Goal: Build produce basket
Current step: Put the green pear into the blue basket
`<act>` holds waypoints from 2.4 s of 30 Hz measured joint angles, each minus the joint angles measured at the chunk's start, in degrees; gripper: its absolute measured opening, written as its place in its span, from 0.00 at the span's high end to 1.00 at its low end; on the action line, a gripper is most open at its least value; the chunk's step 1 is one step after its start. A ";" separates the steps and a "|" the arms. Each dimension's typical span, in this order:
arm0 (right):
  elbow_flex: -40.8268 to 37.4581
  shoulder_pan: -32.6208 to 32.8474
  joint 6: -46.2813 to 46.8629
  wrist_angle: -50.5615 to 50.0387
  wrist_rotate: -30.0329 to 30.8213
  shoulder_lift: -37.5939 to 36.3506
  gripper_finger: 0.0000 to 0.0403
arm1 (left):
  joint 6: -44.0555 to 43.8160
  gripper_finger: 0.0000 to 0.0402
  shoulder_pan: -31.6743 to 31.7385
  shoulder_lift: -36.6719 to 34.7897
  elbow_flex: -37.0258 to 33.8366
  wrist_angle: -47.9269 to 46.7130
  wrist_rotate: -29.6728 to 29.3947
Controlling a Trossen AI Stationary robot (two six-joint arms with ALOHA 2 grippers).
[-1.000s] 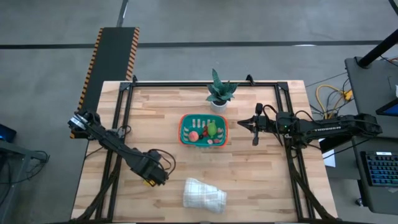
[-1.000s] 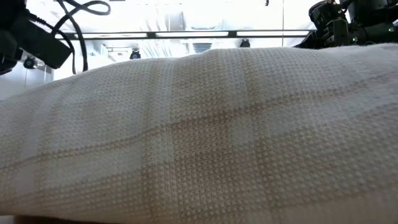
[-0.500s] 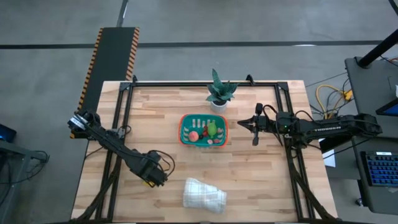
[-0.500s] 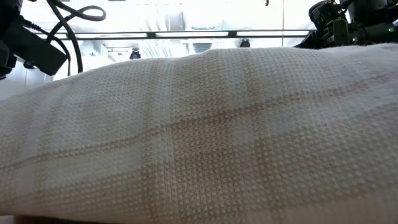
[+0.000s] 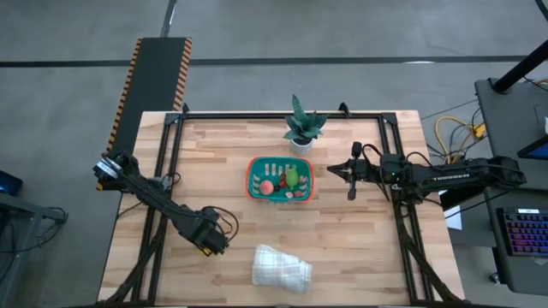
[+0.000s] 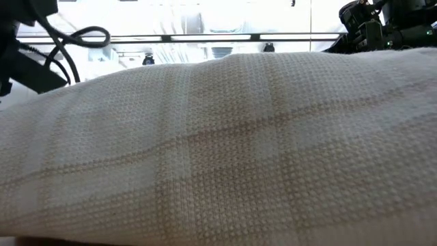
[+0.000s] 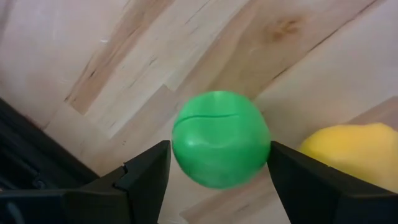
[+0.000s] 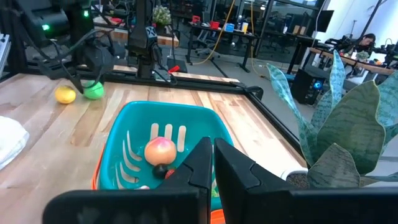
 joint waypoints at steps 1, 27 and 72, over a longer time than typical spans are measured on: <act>0.00 0.00 0.00 0.00 0.00 -0.01 0.98 | 0.02 0.38 0.00 0.00 -0.33 0.32 0.00; 0.00 -0.01 0.00 0.00 0.00 -0.01 0.98 | 0.57 0.38 -0.02 -0.11 -4.80 1.88 -1.51; 0.00 -0.01 -0.01 0.03 -0.02 -0.01 0.98 | 5.35 0.50 -0.05 -6.06 -5.93 0.62 -3.09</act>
